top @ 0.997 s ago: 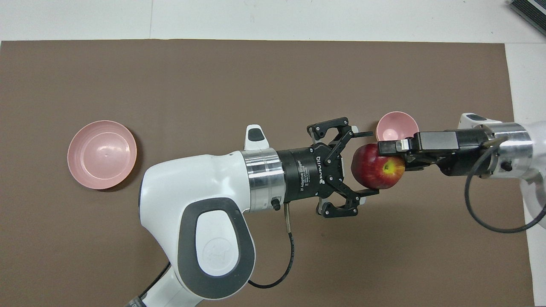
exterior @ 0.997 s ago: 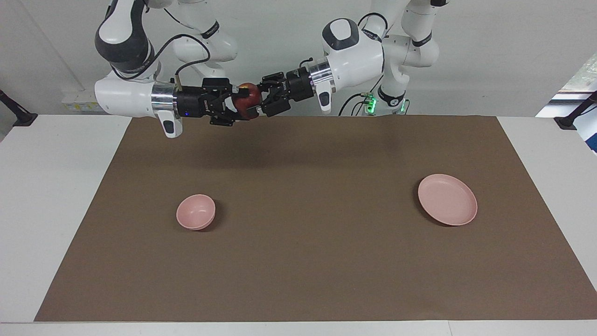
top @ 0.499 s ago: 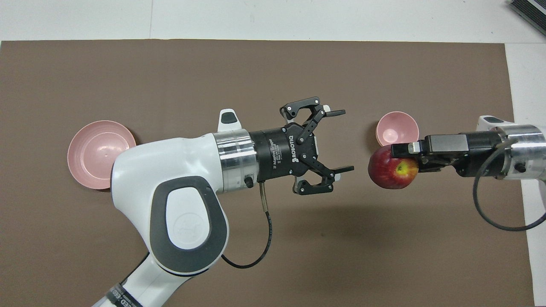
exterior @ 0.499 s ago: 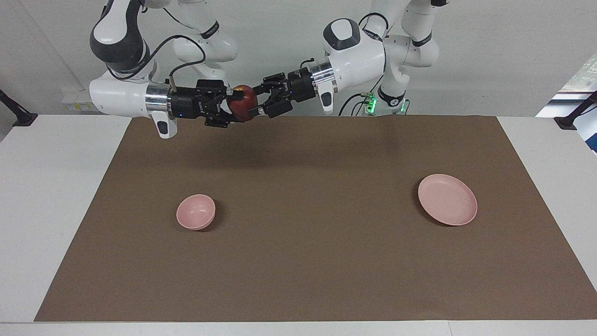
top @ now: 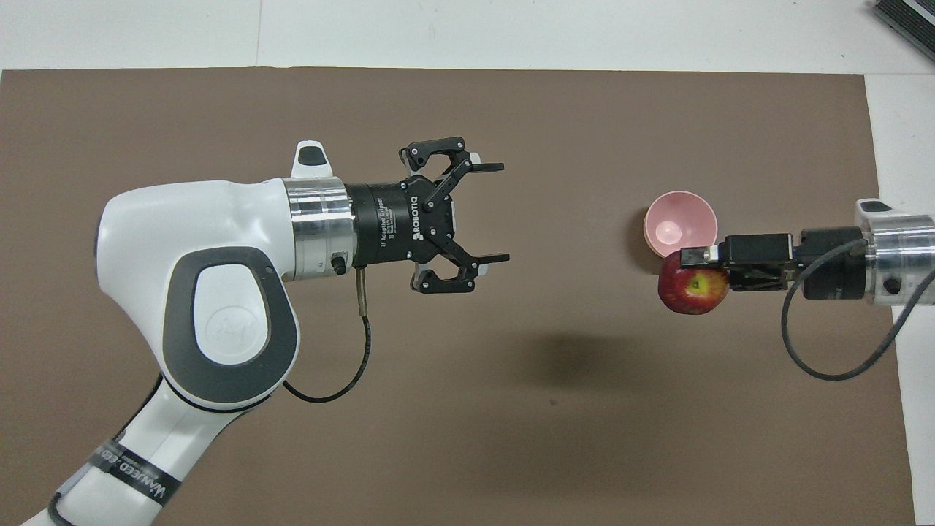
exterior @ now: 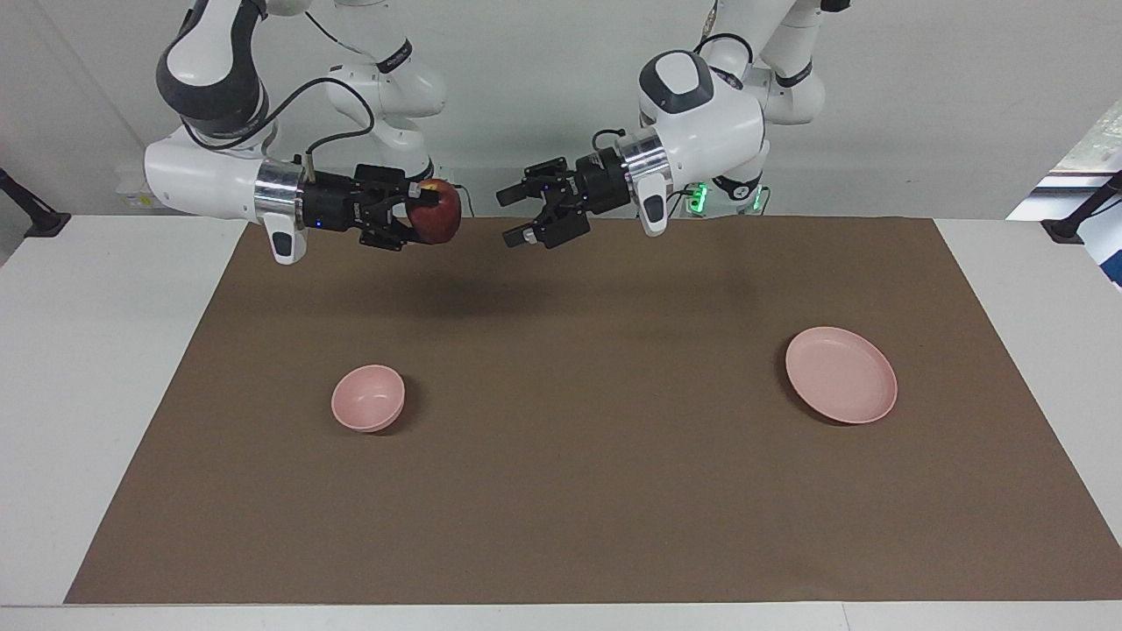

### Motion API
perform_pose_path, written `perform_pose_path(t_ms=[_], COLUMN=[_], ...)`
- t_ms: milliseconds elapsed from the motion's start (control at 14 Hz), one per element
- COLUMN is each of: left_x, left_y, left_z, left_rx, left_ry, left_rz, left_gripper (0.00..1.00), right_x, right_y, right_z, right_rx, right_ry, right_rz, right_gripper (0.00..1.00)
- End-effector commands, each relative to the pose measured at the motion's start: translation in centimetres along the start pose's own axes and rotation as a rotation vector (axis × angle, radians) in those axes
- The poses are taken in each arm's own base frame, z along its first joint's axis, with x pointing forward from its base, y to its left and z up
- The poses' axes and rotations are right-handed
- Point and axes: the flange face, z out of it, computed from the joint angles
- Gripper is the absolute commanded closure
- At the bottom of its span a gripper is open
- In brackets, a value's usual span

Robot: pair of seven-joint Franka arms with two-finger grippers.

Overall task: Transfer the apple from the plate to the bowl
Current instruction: 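Open the left gripper and withdraw it while the right gripper holds the apple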

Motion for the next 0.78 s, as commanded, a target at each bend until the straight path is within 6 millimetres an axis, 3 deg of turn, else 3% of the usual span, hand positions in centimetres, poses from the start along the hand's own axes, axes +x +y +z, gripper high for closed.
perform_pose_path(t_ms=[0, 356, 712], left_x=[1.8, 5.3, 8.6], left_y=[0.1, 0.8, 1.6], left_z=[-2.2, -5.1, -8.4], left_rx=[0.070, 0.198, 0.290], left_ry=[0.101, 0.293, 0.462], left_rz=[0.057, 0.163, 0.233], left_gripper=[0.00, 0.00, 0.00], right_x=[0.3, 1.5, 2.6], right_y=[0.8, 1.5, 0.3], right_z=[0.0, 1.3, 5.1], right_rx=[-0.131, -0.371, -0.617], right_ry=[0.027, 0.090, 0.157], right_rz=[-0.009, 0.020, -0.019], right_gripper=[1.00, 1.00, 1.00])
